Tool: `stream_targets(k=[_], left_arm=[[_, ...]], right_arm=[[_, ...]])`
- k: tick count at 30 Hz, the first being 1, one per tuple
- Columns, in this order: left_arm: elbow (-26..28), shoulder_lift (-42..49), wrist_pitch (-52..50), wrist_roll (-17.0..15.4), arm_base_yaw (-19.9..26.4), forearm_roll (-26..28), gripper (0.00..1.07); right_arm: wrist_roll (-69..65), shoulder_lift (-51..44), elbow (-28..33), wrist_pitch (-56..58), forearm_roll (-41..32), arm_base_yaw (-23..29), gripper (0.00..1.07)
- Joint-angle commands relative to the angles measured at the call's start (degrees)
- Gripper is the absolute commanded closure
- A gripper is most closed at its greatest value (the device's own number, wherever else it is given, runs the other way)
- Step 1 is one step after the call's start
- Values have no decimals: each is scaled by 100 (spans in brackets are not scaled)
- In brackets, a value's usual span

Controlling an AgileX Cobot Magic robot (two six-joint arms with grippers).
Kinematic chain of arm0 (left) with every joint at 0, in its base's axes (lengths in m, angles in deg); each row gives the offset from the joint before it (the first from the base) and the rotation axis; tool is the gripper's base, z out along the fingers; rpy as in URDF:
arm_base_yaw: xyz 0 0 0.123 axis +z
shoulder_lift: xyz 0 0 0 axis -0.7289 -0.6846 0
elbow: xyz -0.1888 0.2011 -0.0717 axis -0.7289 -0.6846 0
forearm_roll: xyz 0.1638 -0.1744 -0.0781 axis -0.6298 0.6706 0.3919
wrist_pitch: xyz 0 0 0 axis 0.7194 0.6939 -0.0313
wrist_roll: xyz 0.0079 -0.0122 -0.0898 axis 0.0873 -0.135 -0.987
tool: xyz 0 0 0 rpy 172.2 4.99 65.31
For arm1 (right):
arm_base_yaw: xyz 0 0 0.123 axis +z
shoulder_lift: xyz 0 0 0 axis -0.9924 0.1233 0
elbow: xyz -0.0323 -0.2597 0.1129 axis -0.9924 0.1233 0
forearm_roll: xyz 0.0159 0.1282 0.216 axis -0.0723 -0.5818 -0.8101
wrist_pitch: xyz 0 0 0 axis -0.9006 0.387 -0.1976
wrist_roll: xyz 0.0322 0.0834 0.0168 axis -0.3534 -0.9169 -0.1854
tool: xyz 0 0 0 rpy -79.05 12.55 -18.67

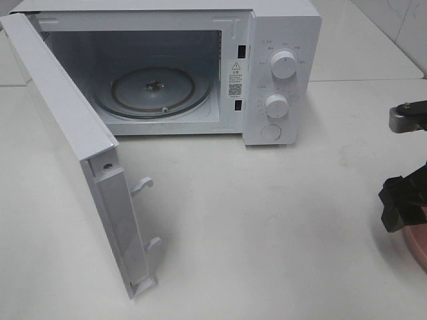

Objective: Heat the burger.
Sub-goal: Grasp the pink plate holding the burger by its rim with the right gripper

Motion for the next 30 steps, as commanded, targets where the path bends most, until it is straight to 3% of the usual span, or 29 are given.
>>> stream_targets(k=[1, 5, 14, 30], left_arm=[[-6, 103, 11, 0, 17, -17, 9], [-6, 103, 11, 0, 17, -17, 9], [-6, 103, 11, 0, 17, -17, 9], [-6, 103, 11, 0, 17, -17, 9]], right_arm=[[-241, 246, 0, -166, 269, -34, 21], [-613, 779, 0, -395, 602, -40, 21], [-642, 1461, -57, -653, 636, -201, 22], [-619, 1851, -132, -756, 636, -321, 25]])
